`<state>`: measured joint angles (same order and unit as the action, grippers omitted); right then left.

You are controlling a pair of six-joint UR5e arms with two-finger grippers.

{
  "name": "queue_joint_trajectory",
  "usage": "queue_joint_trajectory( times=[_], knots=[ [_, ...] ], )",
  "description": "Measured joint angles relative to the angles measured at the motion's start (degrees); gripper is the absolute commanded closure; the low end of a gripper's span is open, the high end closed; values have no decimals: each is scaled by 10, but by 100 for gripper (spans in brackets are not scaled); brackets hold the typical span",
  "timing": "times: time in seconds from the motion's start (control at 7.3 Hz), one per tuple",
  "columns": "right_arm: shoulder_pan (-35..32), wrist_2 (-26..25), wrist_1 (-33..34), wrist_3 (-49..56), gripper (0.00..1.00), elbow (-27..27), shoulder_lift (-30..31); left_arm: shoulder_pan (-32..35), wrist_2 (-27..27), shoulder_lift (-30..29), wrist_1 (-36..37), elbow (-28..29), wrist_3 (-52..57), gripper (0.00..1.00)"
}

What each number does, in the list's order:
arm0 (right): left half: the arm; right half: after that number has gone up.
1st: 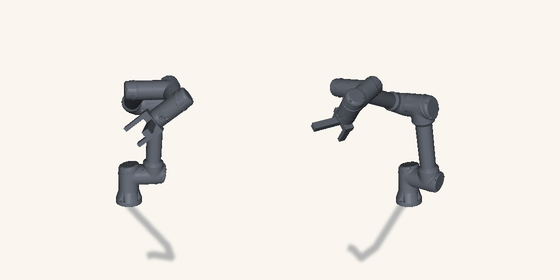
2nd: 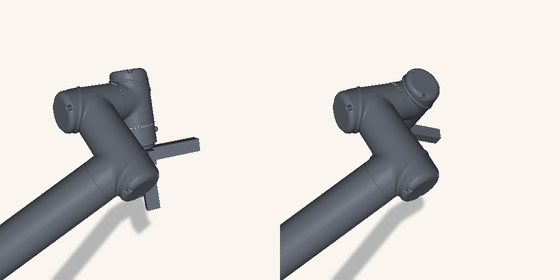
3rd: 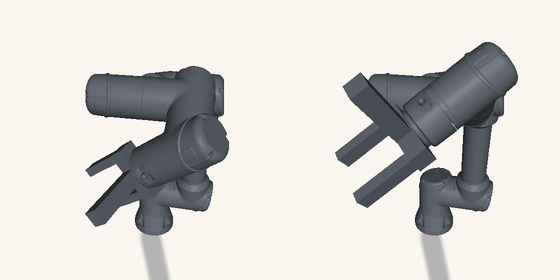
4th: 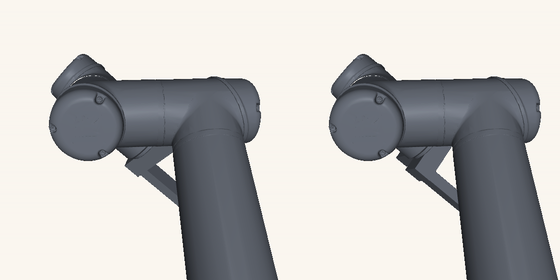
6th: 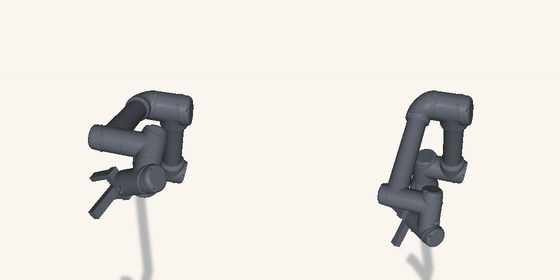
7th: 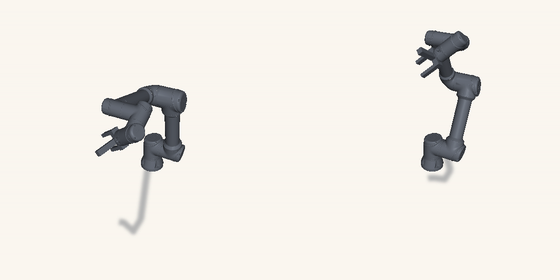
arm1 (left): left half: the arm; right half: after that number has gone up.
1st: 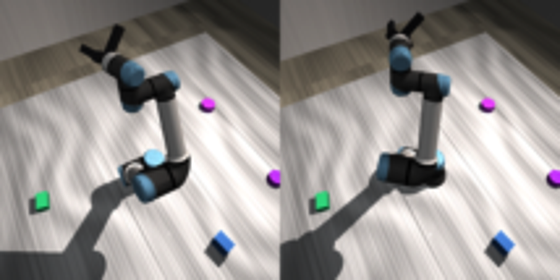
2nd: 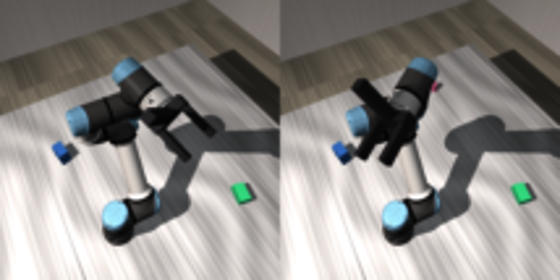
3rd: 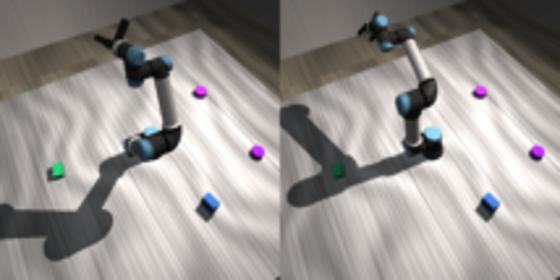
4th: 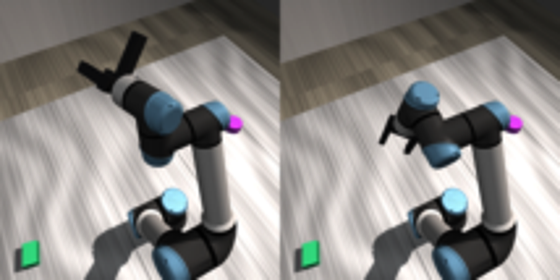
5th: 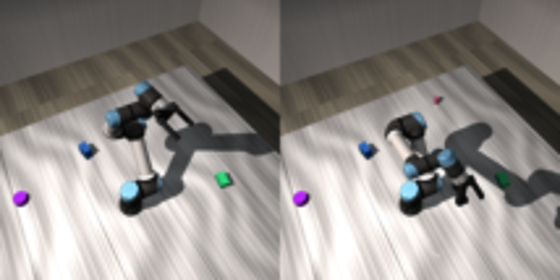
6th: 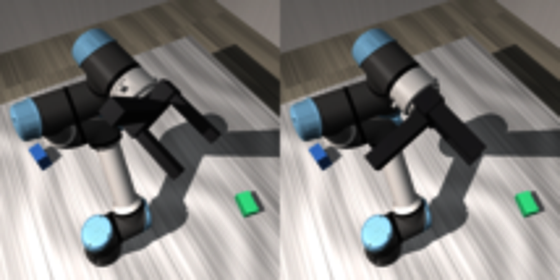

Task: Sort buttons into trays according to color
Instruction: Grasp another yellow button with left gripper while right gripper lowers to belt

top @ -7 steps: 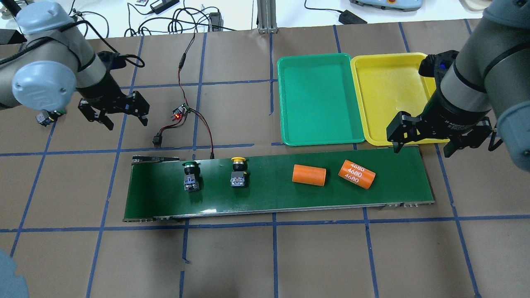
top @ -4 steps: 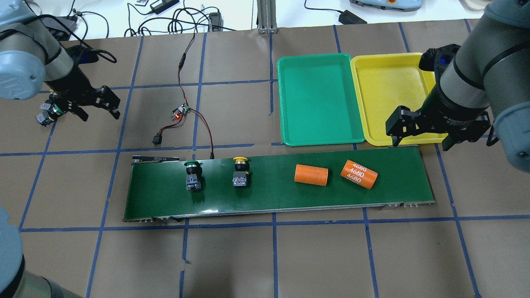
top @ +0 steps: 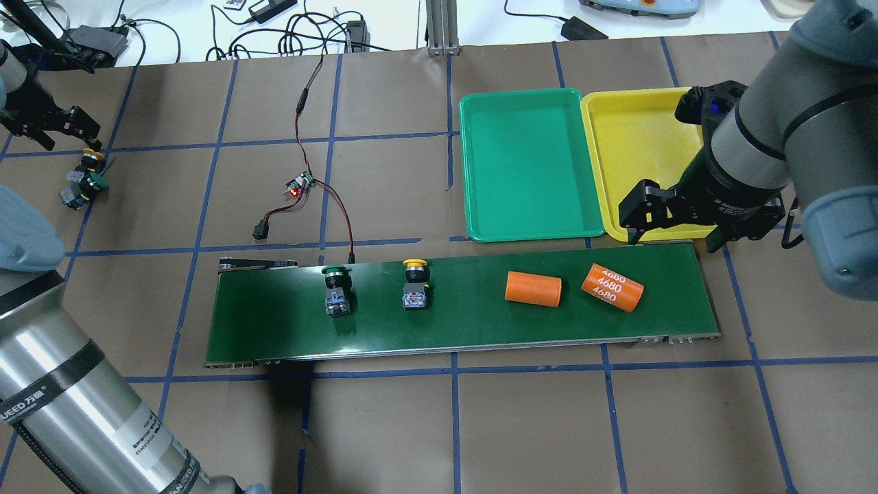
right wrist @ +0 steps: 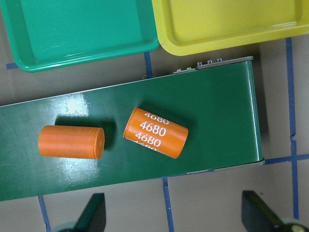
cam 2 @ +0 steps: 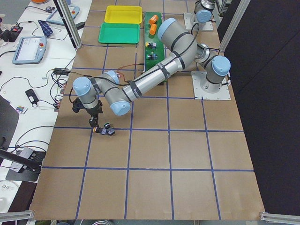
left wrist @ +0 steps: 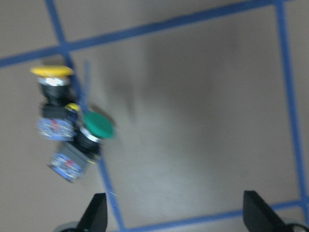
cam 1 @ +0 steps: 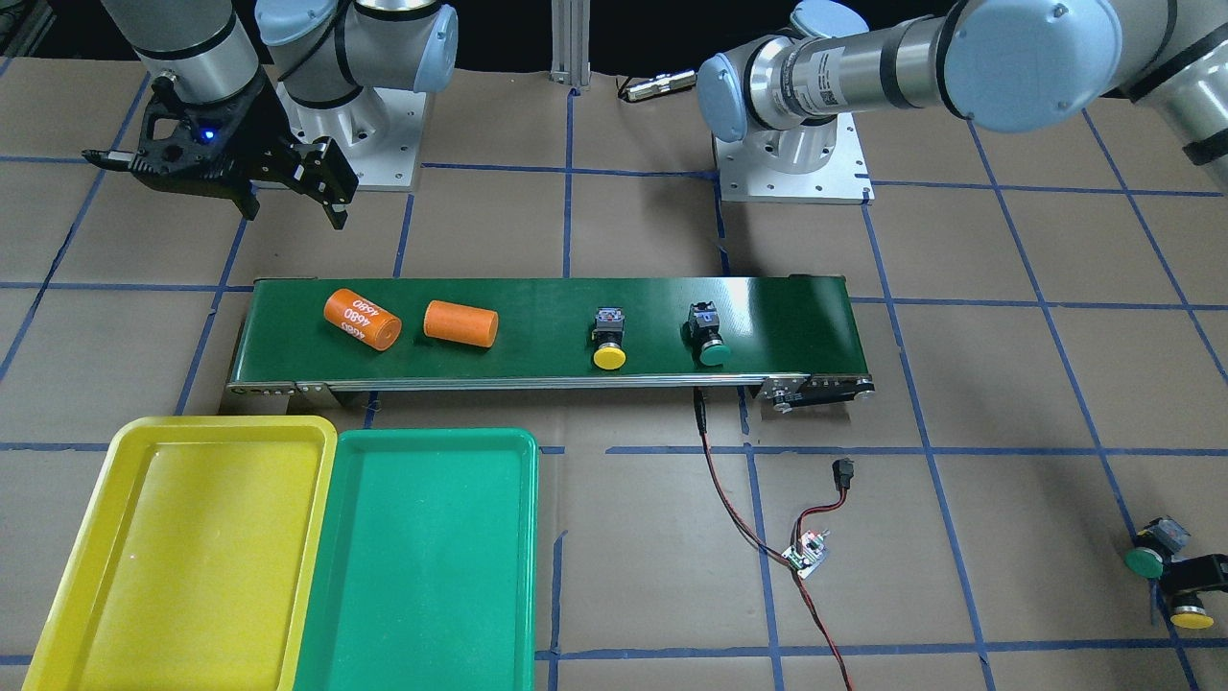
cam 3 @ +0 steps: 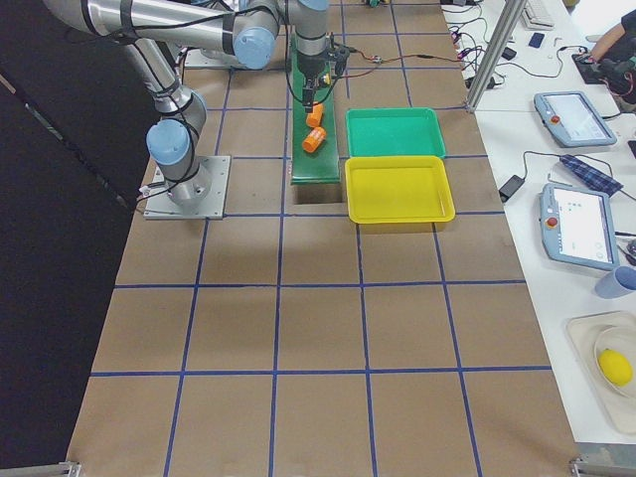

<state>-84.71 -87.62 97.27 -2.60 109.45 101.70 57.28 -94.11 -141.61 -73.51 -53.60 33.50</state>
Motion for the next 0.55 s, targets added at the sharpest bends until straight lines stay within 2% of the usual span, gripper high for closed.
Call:
queue_joint_trajectory(
  times=[0.27,0.41,0.55],
  knots=[
    [0,-4,12,0,0,2,-3,-1,-3,-36,16,17,-20,0],
    [0,-3,16,-2,0,4,-3,-3,-3,-44,22,19,-20,41],
    [-1,0,18,-5,0,6,-4,-4,-2,-47,22,19,-19,76]
  ],
)
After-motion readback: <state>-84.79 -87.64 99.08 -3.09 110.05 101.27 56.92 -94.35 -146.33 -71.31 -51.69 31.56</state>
